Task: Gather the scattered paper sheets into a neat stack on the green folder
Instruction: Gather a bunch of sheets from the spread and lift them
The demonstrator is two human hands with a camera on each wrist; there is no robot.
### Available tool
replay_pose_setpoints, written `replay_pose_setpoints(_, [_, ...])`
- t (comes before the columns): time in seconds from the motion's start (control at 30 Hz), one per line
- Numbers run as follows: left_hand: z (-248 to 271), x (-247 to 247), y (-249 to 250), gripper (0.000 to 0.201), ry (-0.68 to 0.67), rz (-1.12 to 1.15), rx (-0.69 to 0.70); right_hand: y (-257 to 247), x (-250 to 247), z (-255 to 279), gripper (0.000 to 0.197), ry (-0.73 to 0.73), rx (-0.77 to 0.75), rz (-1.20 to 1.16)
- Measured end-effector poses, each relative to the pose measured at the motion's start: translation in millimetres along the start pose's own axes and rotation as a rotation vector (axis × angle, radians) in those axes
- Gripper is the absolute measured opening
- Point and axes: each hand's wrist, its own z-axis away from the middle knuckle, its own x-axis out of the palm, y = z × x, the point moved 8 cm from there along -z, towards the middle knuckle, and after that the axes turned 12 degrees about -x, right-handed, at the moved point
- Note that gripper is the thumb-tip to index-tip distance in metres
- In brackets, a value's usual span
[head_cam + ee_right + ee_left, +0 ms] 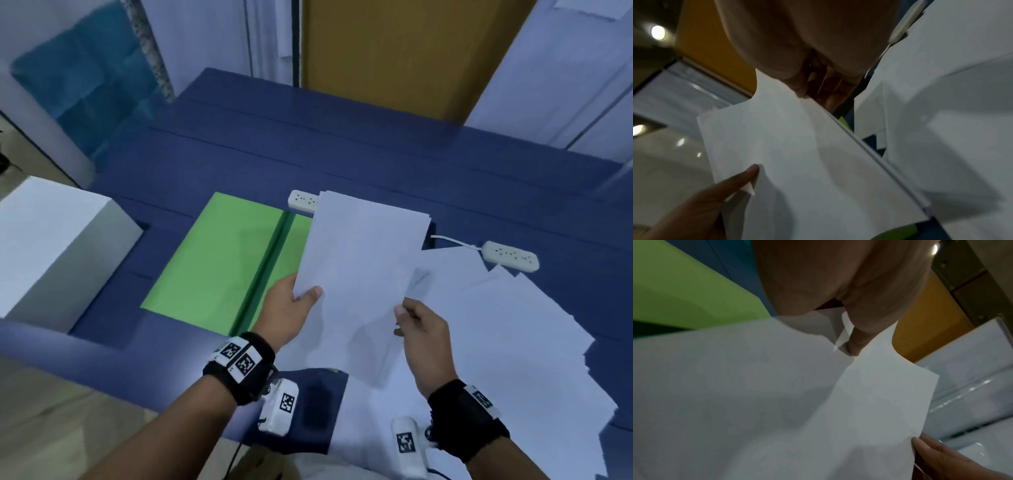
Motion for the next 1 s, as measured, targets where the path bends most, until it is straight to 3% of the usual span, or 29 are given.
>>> replay_pose_setpoints(0.13, [-11, -93, -31, 0.029, 0.17, -0.132, -0.043, -7, 90, 5, 0.012, -0.22, 0.009, 0.053])
replay_pose_setpoints(0.23, [-18, -157, -59, 0.029, 0.238, -0.256, -0.122, 0, 155, 13, 0.019, -0.347, 0.061, 0.077])
replay_pose_setpoints(0.43, [-27, -256, -102, 0.023, 0.278, -0.437, -0.24, 10, 259, 31, 0.017, -0.592, 0.125, 0.092])
replay_pose_setpoints(0.6, [-39, -297, -130, 0.026, 0.272, -0.507, -0.284, 21, 318, 37, 0.012, -0.708, 0.154, 0.144])
replay_pose_setpoints(0.7, [-46, -306, -148, 0.028, 0.26, -0.517, -0.345, 20, 344, 34, 0.021, -0.849, -0.058, 0.409])
replay_pose_setpoints(0.77, [-51, -309, -158, 0.033, 0.249, -0.529, -0.368, 16, 360, 35, 0.039, -0.994, -0.243, 0.584])
replay_pose_setpoints(0.87, [-57, -307, -171, 0.031, 0.223, -0.552, -0.418, 26, 366, 36, 0.063, -1.171, -0.393, 0.775])
replay_pose_setpoints(0.93, [-58, -303, -176, 0.029, 0.225, -0.565, -0.451, 33, 362, 31, 0.063, -1.175, -0.446, 0.869])
replay_pose_setpoints(1.0, [-58, -298, -180, 0.028, 0.225, -0.561, -0.472, 39, 354, 25, 0.047, -1.149, -0.455, 0.944])
